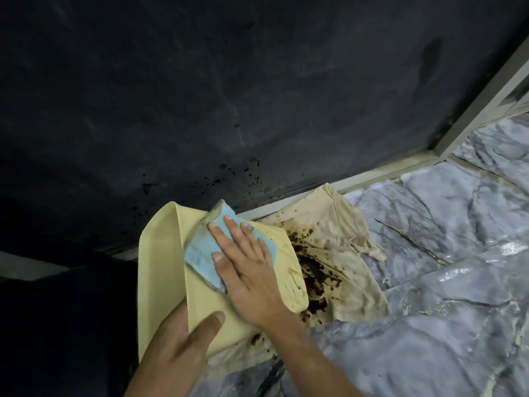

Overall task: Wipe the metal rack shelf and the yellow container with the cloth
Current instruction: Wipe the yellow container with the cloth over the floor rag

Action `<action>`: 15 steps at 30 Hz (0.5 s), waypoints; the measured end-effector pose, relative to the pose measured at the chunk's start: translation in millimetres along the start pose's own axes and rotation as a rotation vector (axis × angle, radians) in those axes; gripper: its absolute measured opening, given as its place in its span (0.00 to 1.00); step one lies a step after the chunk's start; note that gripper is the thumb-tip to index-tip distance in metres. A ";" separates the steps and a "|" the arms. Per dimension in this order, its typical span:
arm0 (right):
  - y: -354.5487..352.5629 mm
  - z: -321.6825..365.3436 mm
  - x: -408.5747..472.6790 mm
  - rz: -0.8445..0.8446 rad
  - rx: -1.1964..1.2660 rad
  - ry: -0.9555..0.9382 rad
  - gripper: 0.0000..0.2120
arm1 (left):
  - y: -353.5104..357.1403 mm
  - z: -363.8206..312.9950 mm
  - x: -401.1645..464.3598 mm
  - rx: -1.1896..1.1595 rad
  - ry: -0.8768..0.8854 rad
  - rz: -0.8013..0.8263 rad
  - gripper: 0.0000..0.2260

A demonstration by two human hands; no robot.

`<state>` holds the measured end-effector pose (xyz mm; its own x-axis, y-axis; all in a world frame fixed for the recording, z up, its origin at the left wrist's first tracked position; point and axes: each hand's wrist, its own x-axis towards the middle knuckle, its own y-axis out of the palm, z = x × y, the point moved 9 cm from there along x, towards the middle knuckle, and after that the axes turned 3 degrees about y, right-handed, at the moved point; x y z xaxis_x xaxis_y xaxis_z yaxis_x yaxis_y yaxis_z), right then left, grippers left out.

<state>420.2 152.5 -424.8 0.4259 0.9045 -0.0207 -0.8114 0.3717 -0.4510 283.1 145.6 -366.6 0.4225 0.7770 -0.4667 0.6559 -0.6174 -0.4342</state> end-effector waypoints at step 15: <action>15.7 12.2 -28.8 -0.022 0.021 0.048 0.22 | 1.0 -3.8 -0.8 -0.043 -0.035 0.012 0.24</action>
<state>390.3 134.8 -420.4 0.4619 0.8853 -0.0538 -0.8098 0.3963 -0.4327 285.7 144.9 -363.7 0.4086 0.7645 -0.4986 0.6780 -0.6200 -0.3950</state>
